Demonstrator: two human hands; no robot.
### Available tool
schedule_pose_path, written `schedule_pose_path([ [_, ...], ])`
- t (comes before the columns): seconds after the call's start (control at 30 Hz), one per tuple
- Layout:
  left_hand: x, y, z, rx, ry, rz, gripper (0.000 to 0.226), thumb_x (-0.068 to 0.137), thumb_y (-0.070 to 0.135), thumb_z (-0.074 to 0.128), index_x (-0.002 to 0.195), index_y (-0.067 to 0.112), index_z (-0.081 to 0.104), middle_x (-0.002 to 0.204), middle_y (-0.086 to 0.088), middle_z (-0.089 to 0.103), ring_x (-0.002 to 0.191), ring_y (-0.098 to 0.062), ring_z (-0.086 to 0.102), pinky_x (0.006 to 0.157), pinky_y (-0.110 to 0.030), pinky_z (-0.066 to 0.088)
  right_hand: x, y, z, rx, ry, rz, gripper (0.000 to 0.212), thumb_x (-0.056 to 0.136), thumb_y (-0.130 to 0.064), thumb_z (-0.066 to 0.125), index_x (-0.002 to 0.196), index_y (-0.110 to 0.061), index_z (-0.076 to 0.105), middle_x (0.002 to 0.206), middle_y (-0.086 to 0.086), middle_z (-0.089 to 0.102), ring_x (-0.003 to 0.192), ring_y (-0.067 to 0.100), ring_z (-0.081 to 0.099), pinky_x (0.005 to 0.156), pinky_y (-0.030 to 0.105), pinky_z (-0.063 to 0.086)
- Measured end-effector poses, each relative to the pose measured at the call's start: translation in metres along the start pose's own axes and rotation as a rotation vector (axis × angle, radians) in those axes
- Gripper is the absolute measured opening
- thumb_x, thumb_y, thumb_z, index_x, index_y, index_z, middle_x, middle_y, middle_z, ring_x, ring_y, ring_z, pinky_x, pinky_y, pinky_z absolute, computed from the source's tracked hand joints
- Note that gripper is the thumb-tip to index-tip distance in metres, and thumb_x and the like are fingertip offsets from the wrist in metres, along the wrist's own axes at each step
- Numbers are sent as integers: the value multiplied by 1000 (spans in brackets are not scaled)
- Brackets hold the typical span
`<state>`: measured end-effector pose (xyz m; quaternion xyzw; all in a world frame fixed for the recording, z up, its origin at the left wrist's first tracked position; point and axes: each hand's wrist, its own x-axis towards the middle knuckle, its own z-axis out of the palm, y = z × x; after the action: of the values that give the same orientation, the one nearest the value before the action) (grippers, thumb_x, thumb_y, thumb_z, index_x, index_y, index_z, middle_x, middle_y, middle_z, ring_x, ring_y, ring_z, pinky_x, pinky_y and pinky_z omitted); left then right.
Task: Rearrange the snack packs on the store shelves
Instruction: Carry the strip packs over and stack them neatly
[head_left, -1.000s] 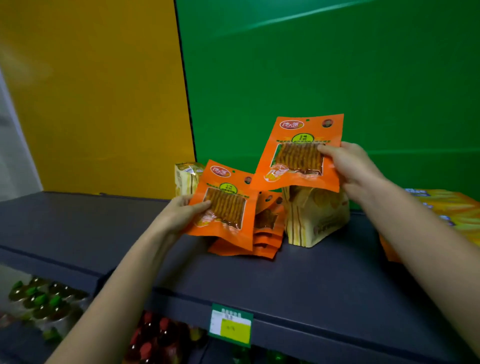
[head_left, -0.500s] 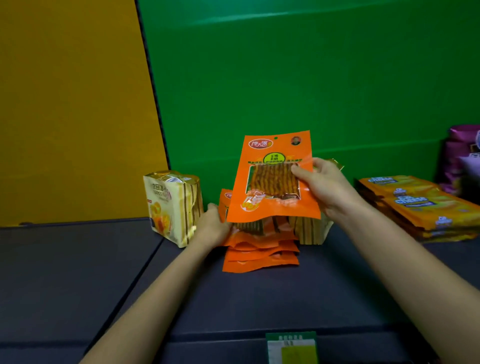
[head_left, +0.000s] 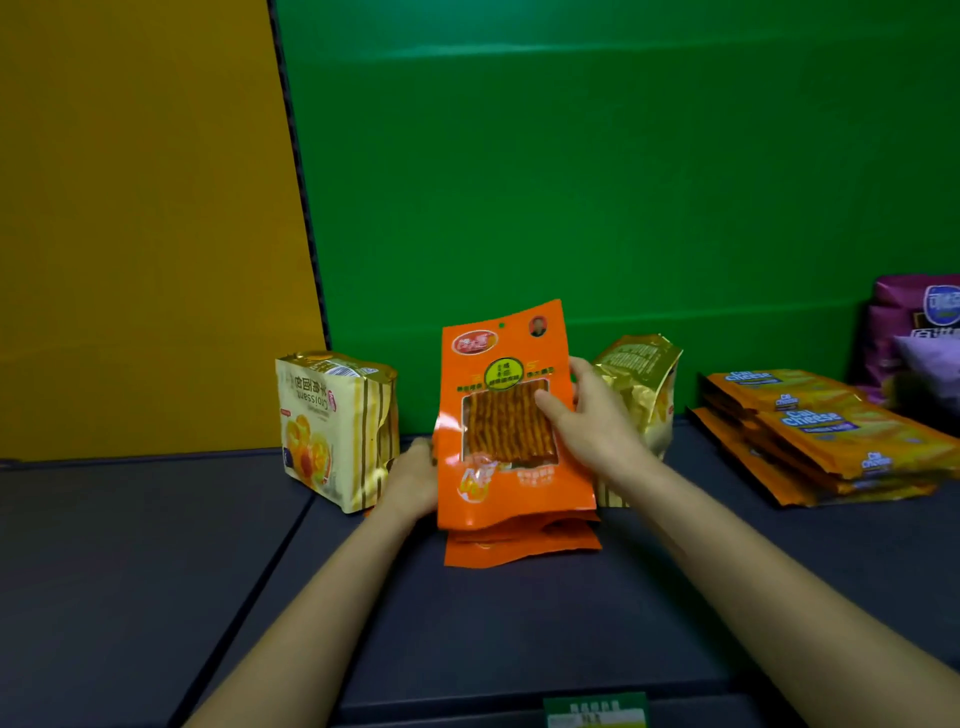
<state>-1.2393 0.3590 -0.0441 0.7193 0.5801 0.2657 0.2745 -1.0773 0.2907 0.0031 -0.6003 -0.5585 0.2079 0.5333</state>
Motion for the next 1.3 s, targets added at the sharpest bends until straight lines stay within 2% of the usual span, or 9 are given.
schedule_pose_path([
  [0.13, -1, -4, -3, -276, 27, -33, 26, 92, 26, 50, 109, 6, 54, 98, -11, 63, 81, -18, 58, 68, -25, 50, 5, 6, 12, -136, -1, -24, 35, 93, -20, 51, 127, -11, 47, 125, 11, 61, 116, 28, 56, 101, 46, 43],
  [0.23, -2, -3, -5, -415, 32, -92, 38, 98, 36, 31, 79, 13, 55, 92, -17, 65, 91, -35, 65, 91, -39, 51, 12, 14, 21, -352, 3, 12, 35, 94, -20, 48, 127, -6, 46, 127, 15, 58, 119, 33, 53, 99, 38, 41],
  [0.33, -2, -2, -5, -404, 45, -93, 47, 95, 47, 30, 68, 18, 54, 89, -16, 68, 93, -36, 66, 96, -47, 48, 20, 22, 30, -440, 2, 69, 35, 95, -18, 46, 126, -1, 43, 126, 21, 57, 118, 37, 53, 95, 37, 42],
  [0.5, -5, -5, -2, -173, 72, -43, 49, 87, 43, 54, 123, 9, 54, 116, -10, 62, 106, -25, 59, 92, -34, 46, 28, 31, 40, -583, -42, 99, 36, 94, -10, 42, 127, 3, 38, 126, 24, 56, 119, 40, 51, 94, 41, 42],
  [0.63, -6, -4, 1, -142, 38, -32, 49, 84, 35, 60, 125, 10, 46, 115, -8, 62, 104, -25, 62, 94, -42, 49, 27, 40, 43, -658, -75, 45, 39, 93, -12, 44, 129, 2, 40, 131, 20, 51, 123, 36, 43, 102, 40, 35],
  [0.93, -9, -2, 5, -102, 96, -36, 66, 80, 41, 65, 132, 7, 40, 131, -11, 53, 116, -26, 54, 96, -35, 44, 19, 37, 21, -416, -268, 275, 48, 92, -34, 51, 128, -3, 48, 128, 13, 56, 118, 29, 54, 95, 34, 43],
  [1.07, -11, 0, 7, -334, 24, -93, 70, 76, 33, 71, 132, 5, 39, 124, -10, 56, 104, -23, 58, 86, -32, 47, 16, 45, 18, -205, -278, 308, 41, 87, -33, 56, 121, -11, 53, 121, 10, 63, 107, 26, 61, 97, 41, 48],
  [1.17, -13, 2, 11, -480, -62, -97, 63, 74, 25, 74, 127, 7, 45, 108, -7, 62, 94, -20, 62, 80, -30, 50, 10, 46, 16, -95, -279, 345, 51, 90, -30, 55, 135, -10, 40, 130, 10, 55, 114, 25, 56, 101, 41, 45],
  [1.3, -11, 0, 10, -575, -87, -124, 62, 78, 26, 70, 130, 7, 43, 113, -12, 64, 94, -22, 64, 81, -31, 52, 5, 50, 10, -16, -302, 331, 53, 92, -28, 52, 139, -13, 35, 135, 8, 53, 118, 25, 54, 102, 40, 44],
])
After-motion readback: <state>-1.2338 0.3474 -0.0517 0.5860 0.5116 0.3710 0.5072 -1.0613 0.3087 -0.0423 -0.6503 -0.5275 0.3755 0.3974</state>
